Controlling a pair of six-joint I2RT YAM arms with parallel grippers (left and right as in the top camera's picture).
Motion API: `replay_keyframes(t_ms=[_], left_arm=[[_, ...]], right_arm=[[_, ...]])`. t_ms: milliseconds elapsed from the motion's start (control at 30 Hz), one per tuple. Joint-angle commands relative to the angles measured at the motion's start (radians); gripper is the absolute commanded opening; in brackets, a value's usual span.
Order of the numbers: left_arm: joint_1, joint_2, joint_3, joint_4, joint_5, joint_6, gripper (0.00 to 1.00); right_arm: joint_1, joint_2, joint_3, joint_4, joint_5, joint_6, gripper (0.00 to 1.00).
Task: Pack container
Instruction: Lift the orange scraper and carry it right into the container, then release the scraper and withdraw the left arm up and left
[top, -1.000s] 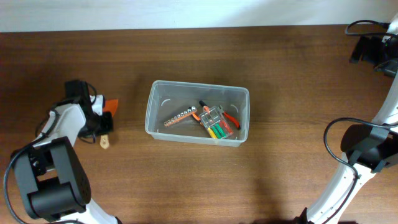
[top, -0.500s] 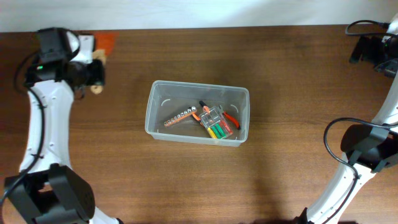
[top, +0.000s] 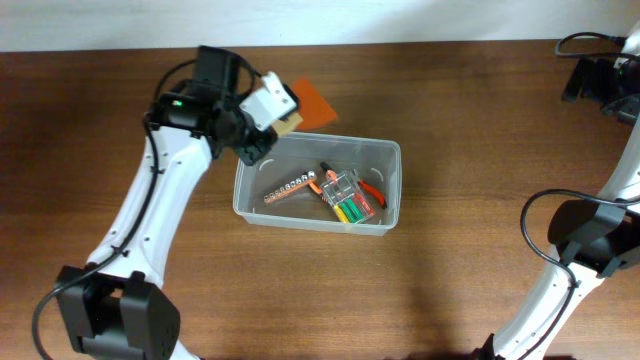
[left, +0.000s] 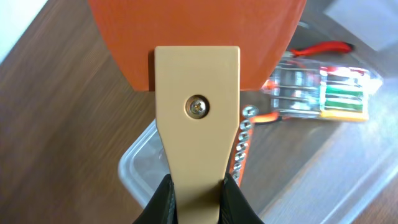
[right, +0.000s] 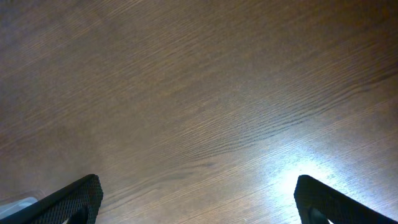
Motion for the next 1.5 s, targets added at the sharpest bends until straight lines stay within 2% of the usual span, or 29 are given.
replay_keyframes(t_ms=[0, 533, 1167, 1200, 1233, 1267, 1300, 1333, 1467], left_arm=[[-0.037, -0.013, 0.002, -0.006, 0.019, 0.129, 0.02], [-0.089, 0.164, -0.018, -0.107, 0.020, 0.130, 0.02], [-0.178, 0.308, -0.029, -0.128, 0.019, 0.149, 0.03], [-0.178, 0.308, -0.029, -0.128, 0.018, 0.149, 0.04], [-0.177, 0.308, -0.029, -0.128, 0.018, 0.149, 0.12], [-0.177, 0.308, -0.029, -0.128, 0.013, 0.149, 0.26], [-0.177, 0.308, -0.029, -0.128, 0.007, 0.148, 0.44], [-0.177, 0.308, -0.029, -0.128, 0.000, 0.148, 0.51], [-0.175, 0.307, -0.025, -0.129, 0.000, 0.144, 0.64]], right_arm=[[0.000, -0.008, 0.019, 0.000, -0.002, 0.009, 0.99], [0.000, -0.008, 0.019, 0.000, -0.002, 0.009, 0.99], [0.000, -0.008, 0.019, 0.000, -0.002, 0.009, 0.99], [0.000, -0.008, 0.019, 0.000, -0.002, 0.009, 0.99], [0.000, -0.008, 0.019, 0.000, -0.002, 0.009, 0.99], [0.000, -0.008, 0.019, 0.000, -0.001, 0.009, 0.99], [0.000, -0.008, 0.019, 0.000, -0.002, 0.008, 0.99], [0.000, -0.008, 0.019, 0.000, -0.002, 0.009, 0.98], [0.000, -0.008, 0.019, 0.000, -0.001, 0.009, 0.99]])
